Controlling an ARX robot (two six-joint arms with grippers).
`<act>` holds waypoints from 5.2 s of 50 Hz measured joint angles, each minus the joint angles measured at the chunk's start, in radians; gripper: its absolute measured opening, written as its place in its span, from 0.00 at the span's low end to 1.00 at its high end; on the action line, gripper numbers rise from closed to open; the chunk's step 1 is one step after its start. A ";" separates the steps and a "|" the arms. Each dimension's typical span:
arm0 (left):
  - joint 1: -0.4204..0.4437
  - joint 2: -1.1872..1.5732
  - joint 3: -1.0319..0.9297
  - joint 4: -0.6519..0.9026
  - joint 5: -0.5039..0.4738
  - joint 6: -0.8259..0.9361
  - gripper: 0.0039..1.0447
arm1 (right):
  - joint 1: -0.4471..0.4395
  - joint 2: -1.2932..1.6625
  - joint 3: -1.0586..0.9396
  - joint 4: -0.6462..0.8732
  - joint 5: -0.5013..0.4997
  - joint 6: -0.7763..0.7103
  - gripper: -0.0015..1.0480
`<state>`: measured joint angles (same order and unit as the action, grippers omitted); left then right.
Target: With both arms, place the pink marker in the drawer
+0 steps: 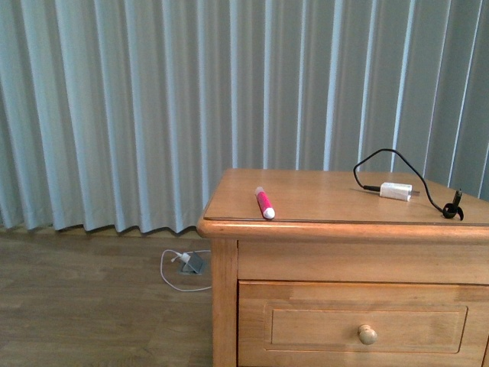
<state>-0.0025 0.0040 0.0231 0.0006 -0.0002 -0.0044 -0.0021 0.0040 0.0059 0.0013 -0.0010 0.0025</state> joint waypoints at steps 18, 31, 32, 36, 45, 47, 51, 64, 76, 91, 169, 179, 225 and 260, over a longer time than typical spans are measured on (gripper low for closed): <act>0.000 0.000 0.000 0.000 0.000 0.000 0.95 | 0.000 0.000 0.000 0.000 0.000 0.000 0.92; 0.000 0.000 0.000 0.000 0.000 0.000 0.95 | 0.000 0.000 0.000 0.000 0.000 0.000 0.92; 0.000 0.000 0.000 0.000 0.000 0.000 0.95 | 0.000 0.000 0.000 0.000 0.000 0.000 0.92; 0.000 0.000 0.000 0.000 0.000 0.000 0.95 | 0.000 0.000 0.000 0.000 0.000 0.000 0.92; 0.000 0.000 0.000 0.000 0.000 0.000 0.95 | 0.001 0.056 0.039 -0.131 -0.038 0.044 0.92; 0.000 0.000 0.000 0.000 0.000 0.000 0.95 | 0.000 0.113 0.046 -0.154 -0.047 0.062 0.92; 0.000 0.000 0.000 0.000 0.000 0.000 0.95 | -0.006 0.213 0.063 -0.111 -0.051 0.082 0.92; 0.000 0.000 0.000 0.000 0.000 0.000 0.95 | 0.001 0.715 0.171 0.252 -0.053 0.085 0.92; 0.000 0.000 0.000 0.000 0.000 0.000 0.95 | 0.019 1.289 0.344 0.578 -0.020 0.090 0.92; 0.000 0.000 0.000 0.000 0.000 0.000 0.95 | 0.103 1.742 0.594 0.678 0.047 0.089 0.92; 0.000 0.000 0.000 0.000 0.000 0.000 0.95 | 0.170 2.301 1.109 0.746 0.130 0.047 0.50; 0.000 0.000 0.000 0.000 0.000 0.000 0.95 | 0.172 2.289 1.107 0.724 0.107 0.055 0.24; 0.000 0.000 0.000 0.000 0.000 0.000 0.95 | 0.229 1.420 0.301 0.585 -0.005 0.206 0.78; 0.000 0.000 0.000 0.000 0.000 0.000 0.95 | 0.026 0.348 0.328 -0.319 -0.172 0.172 0.92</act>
<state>-0.0025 0.0040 0.0231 0.0006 0.0002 -0.0044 0.0235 0.3515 0.3340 -0.3172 -0.1734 0.1749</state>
